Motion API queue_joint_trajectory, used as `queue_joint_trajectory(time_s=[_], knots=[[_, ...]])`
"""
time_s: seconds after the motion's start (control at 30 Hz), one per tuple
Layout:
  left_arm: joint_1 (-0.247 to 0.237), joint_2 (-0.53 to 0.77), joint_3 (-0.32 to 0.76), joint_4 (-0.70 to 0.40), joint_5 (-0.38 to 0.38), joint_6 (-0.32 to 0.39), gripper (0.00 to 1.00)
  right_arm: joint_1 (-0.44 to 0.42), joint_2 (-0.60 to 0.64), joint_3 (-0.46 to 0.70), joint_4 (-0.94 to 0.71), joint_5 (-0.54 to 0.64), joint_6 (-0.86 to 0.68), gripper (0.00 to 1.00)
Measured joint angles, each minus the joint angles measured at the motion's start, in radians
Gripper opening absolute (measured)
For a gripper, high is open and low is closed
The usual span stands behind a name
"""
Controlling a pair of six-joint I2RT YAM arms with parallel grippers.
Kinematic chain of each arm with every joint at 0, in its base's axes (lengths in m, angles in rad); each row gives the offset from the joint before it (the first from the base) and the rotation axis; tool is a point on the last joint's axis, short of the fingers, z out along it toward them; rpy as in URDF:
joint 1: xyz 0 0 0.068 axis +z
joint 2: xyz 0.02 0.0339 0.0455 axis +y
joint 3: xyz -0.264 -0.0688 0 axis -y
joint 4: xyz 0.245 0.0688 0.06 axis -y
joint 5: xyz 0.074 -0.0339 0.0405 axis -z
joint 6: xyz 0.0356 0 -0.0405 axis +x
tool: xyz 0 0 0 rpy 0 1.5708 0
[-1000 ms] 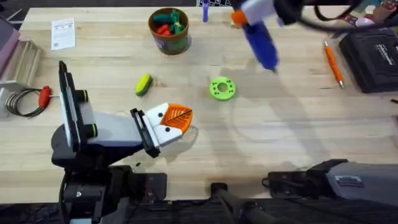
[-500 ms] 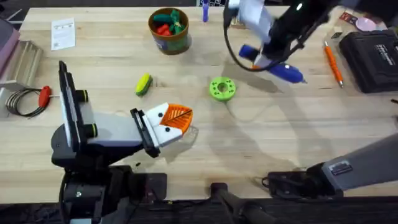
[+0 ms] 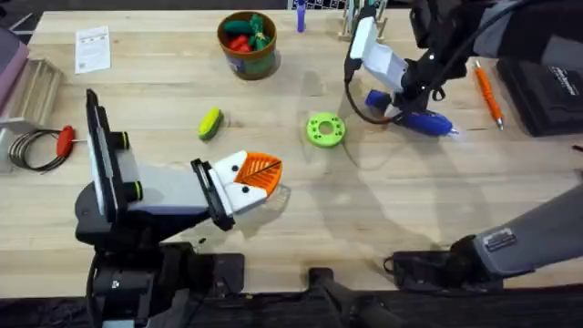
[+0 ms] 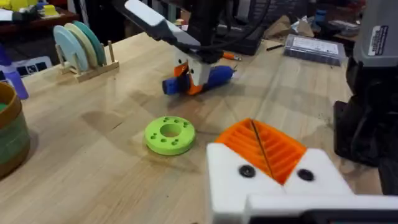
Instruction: Pick up the gripper from the table and insert it into the empty holder that is missing its gripper. Then pick up a screw, insert it into the mounting hole, and use the screwdriver to tighten it. Finally, clean up the table by picking up the vegetable and placing it into the bucket.
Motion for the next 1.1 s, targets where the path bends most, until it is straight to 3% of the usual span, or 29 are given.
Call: queue_joint_trajectory(time_s=[0.2,0.23,0.33,0.53,0.6,0.8,1.0,1.1], knots=[[0.000,0.000,0.000,0.000,0.000,0.000,0.015,-0.002,-0.012,-0.005,0.017,0.008,-0.005,0.921],[0.000,0.000,0.000,0.000,0.000,0.000,0.015,0.001,-0.016,-0.005,0.020,0.010,-0.001,0.966],[0.000,0.000,0.000,0.000,0.000,0.002,0.044,0.010,-0.025,-0.005,0.033,0.009,0.032,0.992],[0.000,0.000,0.000,0.000,-0.001,0.001,0.935,0.038,-0.152,-0.005,0.048,-0.114,0.158,0.993],[0.000,0.000,0.000,0.000,-0.002,0.000,0.982,0.039,-0.225,-0.004,0.098,-0.169,0.214,0.993],[0.000,0.000,0.000,0.007,-0.021,0.002,0.986,0.039,-0.377,0.009,0.297,-0.278,0.493,0.992],[0.000,0.000,0.004,0.017,-0.149,-0.026,0.986,0.039,-0.468,0.010,0.314,-0.317,0.728,0.992],[0.000,0.002,0.065,-0.103,-0.245,-0.023,0.985,0.039,-0.500,0.010,0.305,-0.322,0.794,0.992]])
